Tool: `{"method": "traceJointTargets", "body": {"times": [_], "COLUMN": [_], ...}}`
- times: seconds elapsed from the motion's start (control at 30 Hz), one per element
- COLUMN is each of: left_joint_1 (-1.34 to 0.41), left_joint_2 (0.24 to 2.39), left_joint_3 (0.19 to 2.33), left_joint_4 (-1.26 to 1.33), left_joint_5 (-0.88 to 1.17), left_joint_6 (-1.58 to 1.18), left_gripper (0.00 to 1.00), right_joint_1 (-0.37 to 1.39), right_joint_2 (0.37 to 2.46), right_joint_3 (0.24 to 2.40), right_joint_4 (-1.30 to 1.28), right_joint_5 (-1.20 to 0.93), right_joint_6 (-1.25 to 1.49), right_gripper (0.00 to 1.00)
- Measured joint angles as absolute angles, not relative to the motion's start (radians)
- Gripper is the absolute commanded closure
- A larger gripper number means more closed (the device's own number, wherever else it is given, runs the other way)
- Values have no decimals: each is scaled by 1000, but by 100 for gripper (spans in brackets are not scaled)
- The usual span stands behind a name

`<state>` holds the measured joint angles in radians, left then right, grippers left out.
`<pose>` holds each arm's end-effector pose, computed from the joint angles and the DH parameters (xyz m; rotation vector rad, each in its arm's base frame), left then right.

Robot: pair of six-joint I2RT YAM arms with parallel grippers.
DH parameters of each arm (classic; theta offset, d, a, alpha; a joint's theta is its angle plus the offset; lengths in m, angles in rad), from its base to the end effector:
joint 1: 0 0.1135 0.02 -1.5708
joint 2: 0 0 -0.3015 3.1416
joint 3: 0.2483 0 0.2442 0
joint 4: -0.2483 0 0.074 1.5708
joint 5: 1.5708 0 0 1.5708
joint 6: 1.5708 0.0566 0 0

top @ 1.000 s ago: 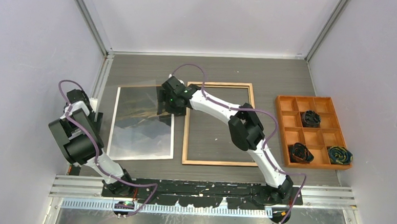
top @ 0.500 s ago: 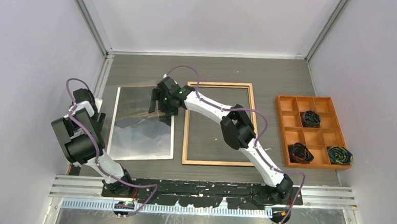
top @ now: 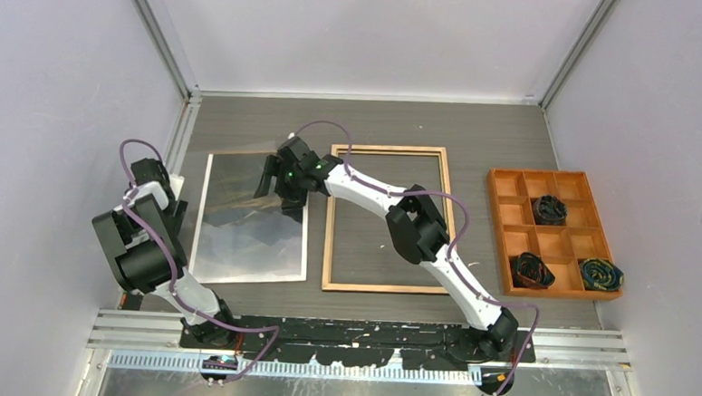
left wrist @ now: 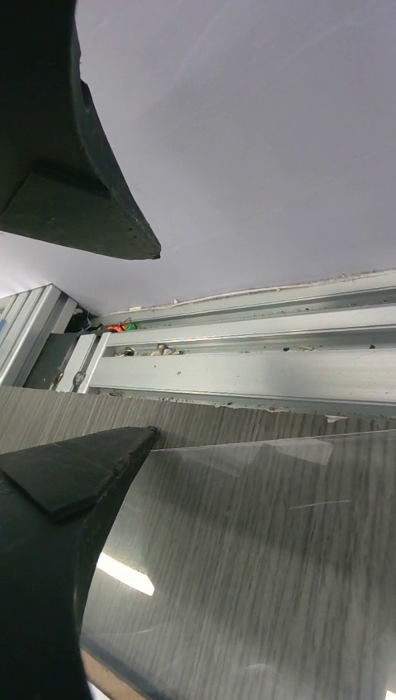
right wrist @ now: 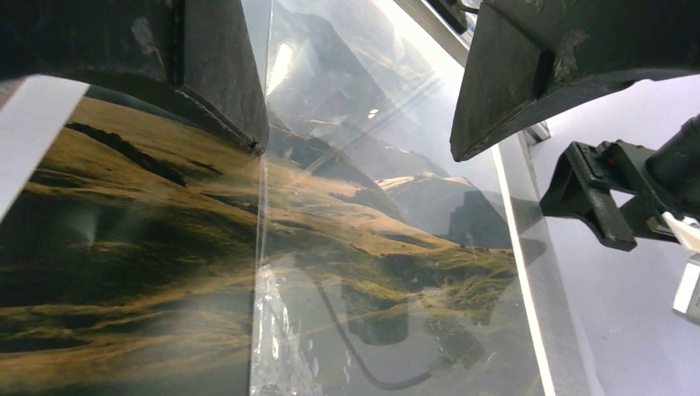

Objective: Put the photo into the frame
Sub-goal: Pick up the photo frame item at the center of the board.

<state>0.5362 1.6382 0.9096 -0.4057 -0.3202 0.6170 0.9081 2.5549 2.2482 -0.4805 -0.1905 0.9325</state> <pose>0.2581 0.1741 0.1857 0.0132 2.8603 0.7326 0.3646 0.4846 0.1744 -0.0717 2.6293 1.0162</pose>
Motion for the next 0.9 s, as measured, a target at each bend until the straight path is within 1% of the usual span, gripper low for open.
{"method": "traceJointTargets", "body": {"times": [0.23, 0.5, 0.57, 0.63, 0.77, 0.9], "left_joint_1": [537, 537, 537, 537, 537, 534], "left_joint_2": [1639, 1640, 1640, 1641, 1639, 1629], "left_joint_3": [910, 908, 908, 909, 914, 916], "left_joint_4": [-409, -412, -413, -414, -429, -454], "left_joint_5": [-304, -290, -287, -286, -266, -223], "left_joint_6": [638, 653, 657, 659, 659, 655], "left_gripper": [26, 28, 29, 29, 29, 28], "right_joint_1": [906, 906, 906, 906, 897, 883], "right_joint_2": [2556, 2555, 2555, 2552, 2520, 2466], "right_joint_3": [2204, 2072, 2057, 2055, 2055, 2055], "right_joint_4": [-377, -99, -57, -57, -149, -272], "right_joint_5": [-254, -381, -398, -398, -347, -263], "right_joint_6": [1016, 1205, 1234, 1230, 1148, 1044], "right_gripper": [17, 18, 17, 14, 11, 10]}}
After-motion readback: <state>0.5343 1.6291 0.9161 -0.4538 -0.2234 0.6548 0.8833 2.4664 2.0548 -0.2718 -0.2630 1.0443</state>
